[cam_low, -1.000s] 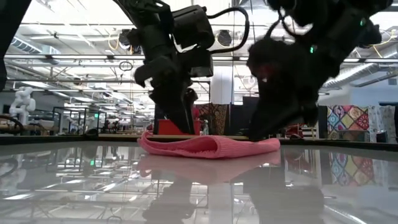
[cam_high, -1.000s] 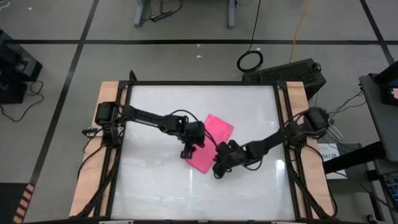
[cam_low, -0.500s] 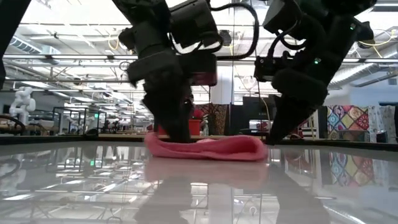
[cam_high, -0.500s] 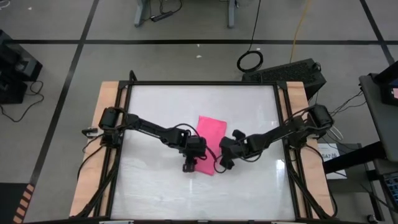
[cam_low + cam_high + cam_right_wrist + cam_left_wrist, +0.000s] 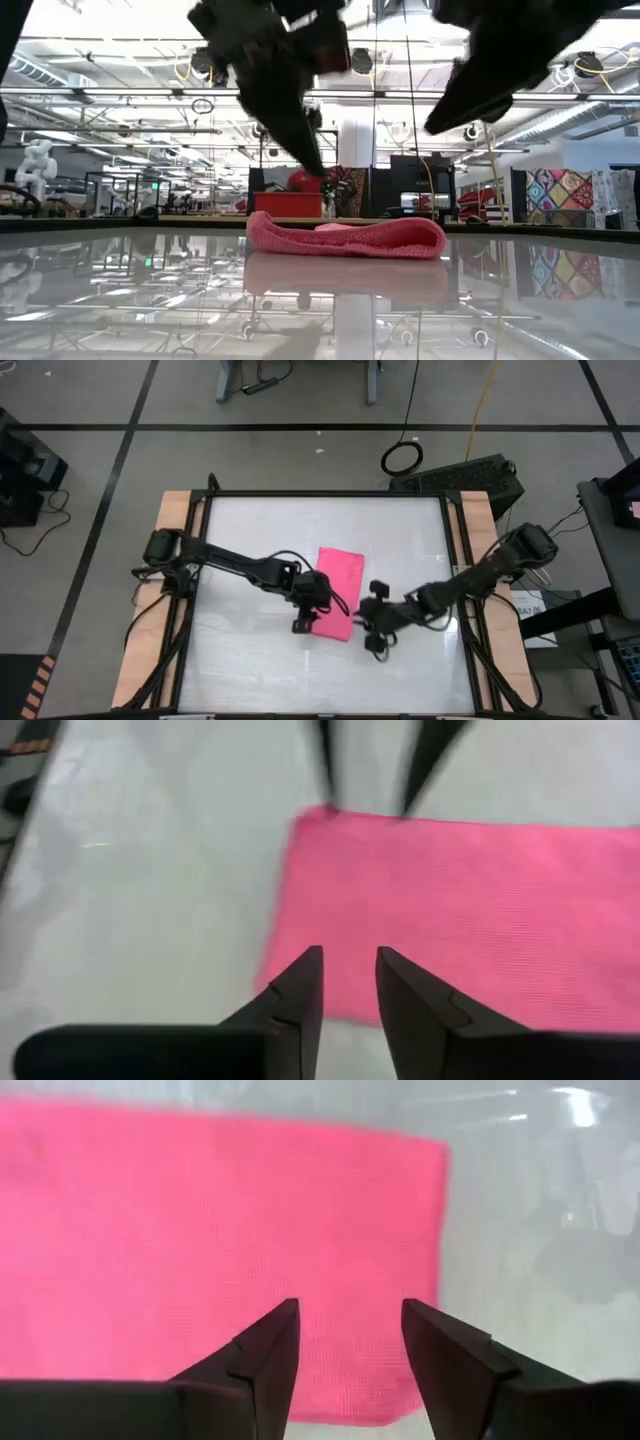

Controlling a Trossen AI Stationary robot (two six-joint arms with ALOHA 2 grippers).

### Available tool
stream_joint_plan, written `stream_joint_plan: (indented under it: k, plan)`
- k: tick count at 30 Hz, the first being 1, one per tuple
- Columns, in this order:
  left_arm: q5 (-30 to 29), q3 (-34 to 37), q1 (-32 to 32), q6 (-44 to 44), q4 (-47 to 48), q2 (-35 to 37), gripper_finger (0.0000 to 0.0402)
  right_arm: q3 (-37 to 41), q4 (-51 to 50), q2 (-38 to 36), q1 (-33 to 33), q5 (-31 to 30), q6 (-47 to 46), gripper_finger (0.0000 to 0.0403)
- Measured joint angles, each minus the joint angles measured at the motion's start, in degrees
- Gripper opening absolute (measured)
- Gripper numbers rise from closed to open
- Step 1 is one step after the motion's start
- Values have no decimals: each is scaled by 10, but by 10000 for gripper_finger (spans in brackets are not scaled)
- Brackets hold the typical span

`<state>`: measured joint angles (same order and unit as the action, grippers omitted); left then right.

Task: Roll towel
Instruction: Roll the pink microfiber cloth

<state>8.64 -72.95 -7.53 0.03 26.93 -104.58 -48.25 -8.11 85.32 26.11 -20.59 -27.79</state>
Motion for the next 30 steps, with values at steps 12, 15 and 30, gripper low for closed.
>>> stream_joint_plan:
  k: [12,15,30]
  plan:
    - [-35,47,-57,232,54,34,182,-18,79,113,85,-75,121,183]
    - [-63,75,-66,239,11,34,182,-45,76,152,81,-82,149,192]
    - [-57,155,-76,248,-97,33,182,-147,-45,263,53,-76,205,194]
